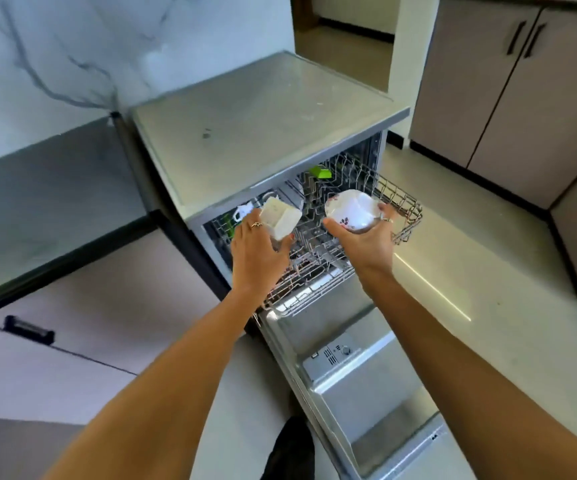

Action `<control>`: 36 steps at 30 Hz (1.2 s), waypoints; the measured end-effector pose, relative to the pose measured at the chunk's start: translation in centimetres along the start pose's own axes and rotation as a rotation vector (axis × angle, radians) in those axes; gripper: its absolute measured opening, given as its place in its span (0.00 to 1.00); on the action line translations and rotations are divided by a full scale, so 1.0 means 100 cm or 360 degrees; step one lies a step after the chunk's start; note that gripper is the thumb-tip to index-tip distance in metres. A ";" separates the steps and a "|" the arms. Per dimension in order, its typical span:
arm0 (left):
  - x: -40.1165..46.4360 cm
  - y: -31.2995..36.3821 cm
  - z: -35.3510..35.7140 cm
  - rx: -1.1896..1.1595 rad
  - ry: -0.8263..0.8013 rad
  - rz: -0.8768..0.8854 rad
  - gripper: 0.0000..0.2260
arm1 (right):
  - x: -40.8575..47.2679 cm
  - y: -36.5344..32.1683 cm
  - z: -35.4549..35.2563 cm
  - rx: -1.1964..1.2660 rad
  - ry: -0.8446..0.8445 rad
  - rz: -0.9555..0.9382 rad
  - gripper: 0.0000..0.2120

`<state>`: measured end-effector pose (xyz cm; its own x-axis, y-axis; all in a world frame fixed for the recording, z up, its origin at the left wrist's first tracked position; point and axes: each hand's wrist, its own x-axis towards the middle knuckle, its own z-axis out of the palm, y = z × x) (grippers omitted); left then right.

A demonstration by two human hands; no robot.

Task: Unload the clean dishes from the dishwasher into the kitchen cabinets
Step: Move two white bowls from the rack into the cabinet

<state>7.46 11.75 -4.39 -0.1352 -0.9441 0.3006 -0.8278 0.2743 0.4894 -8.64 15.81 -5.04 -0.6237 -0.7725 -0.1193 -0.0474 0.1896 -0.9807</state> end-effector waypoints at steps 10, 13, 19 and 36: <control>-0.048 -0.044 -0.145 0.0081 0.0511 -0.0161 0.29 | -0.089 -0.102 0.063 0.0029 -0.0313 -0.0469 0.43; -0.051 -0.065 -0.187 0.0135 0.0636 -0.0200 0.28 | -0.113 -0.133 0.095 0.0072 -0.0449 -0.0585 0.41; -0.048 -0.110 -0.275 0.0266 0.0850 -0.0222 0.28 | -0.162 -0.187 0.174 0.0136 -0.0678 -0.0754 0.41; 0.033 -0.223 -0.501 0.0332 0.1287 -0.0005 0.27 | -0.239 -0.345 0.354 0.0449 -0.0800 -0.1210 0.42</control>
<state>52.72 11.66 26.72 0.2342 -0.5006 0.8334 -0.9221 0.1573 0.3536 35.54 6.32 26.18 -0.0922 -0.8113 0.5774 -0.0709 -0.5730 -0.8165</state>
